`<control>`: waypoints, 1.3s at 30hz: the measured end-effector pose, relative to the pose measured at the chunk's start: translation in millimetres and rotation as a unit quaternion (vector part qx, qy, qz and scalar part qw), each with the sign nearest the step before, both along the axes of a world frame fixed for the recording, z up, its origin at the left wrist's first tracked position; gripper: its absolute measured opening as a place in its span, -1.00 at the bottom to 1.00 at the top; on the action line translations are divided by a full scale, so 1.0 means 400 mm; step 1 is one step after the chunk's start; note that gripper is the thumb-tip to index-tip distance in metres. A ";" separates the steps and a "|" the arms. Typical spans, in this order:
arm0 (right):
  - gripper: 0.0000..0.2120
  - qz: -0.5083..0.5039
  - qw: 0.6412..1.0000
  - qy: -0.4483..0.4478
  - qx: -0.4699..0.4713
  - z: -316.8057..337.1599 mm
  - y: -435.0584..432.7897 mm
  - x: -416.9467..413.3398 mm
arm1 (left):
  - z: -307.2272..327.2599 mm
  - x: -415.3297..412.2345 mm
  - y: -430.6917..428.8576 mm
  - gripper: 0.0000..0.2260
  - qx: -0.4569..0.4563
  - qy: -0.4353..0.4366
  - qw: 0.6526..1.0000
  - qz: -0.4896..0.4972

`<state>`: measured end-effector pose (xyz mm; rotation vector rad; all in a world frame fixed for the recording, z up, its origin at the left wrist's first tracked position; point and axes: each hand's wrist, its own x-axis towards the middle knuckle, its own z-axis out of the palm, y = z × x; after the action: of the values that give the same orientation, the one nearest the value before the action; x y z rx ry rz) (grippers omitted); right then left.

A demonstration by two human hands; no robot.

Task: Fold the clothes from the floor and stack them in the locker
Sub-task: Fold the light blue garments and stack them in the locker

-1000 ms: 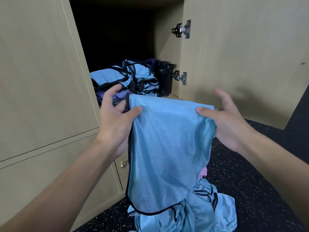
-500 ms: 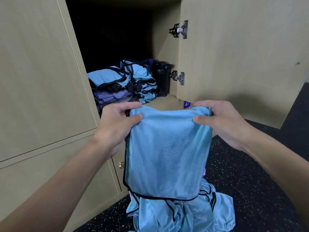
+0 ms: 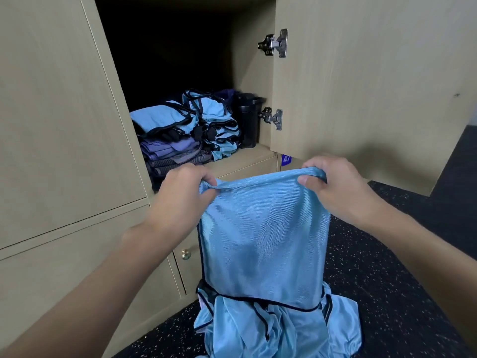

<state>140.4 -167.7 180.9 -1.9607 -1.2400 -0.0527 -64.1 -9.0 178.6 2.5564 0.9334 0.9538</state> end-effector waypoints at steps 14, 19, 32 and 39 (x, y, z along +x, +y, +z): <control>-0.90 -0.027 0.998 -0.047 -0.042 -0.005 -0.002 0.006 | -0.021 0.015 -0.018 -0.78 -0.103 -0.069 0.987 -0.105; -0.87 -0.030 0.996 -0.054 -0.069 0.004 -0.013 -0.003 | -0.019 0.020 -0.028 -0.82 -0.111 -0.072 0.988 -0.076; -0.80 0.066 0.904 0.418 -0.057 0.022 0.014 -0.114 | -0.035 0.055 -0.087 -0.82 -0.121 -0.067 0.988 -0.072; -0.87 0.096 0.855 0.510 0.019 0.021 0.035 -0.138 | -0.003 0.053 -0.125 -0.76 -0.281 -0.089 0.939 -0.179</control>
<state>85.2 -153.9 189.5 -1.4292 -0.6686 0.9391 -43.0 -58.9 177.2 2.0165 0.5535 0.6731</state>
